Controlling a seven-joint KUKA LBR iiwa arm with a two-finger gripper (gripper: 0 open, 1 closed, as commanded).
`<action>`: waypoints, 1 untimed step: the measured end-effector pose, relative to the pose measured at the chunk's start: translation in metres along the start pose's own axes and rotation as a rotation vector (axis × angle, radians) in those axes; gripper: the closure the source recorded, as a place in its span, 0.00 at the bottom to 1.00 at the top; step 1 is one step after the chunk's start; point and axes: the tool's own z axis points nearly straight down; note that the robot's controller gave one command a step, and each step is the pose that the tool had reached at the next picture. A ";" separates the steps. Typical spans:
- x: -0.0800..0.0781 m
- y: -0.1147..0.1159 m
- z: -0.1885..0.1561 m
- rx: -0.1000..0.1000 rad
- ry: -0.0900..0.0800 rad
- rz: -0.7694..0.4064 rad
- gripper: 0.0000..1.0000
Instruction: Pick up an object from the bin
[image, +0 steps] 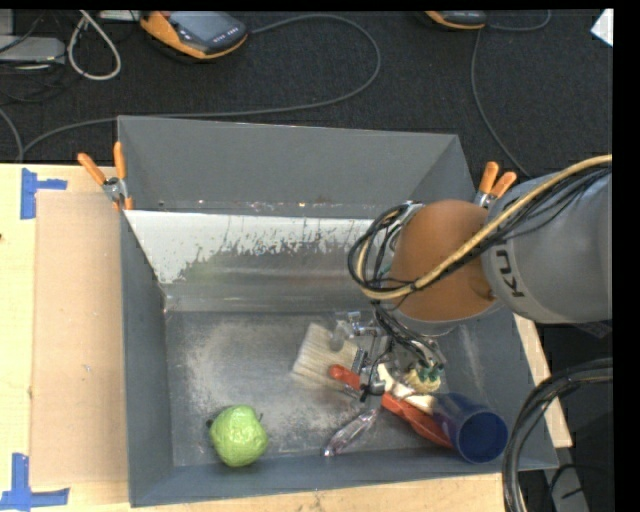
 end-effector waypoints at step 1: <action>0.003 0.006 0.019 -0.002 0.002 -0.014 0.00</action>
Offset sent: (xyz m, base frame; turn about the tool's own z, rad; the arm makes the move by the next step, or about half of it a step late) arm -0.0153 -0.0037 -0.0326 -0.1616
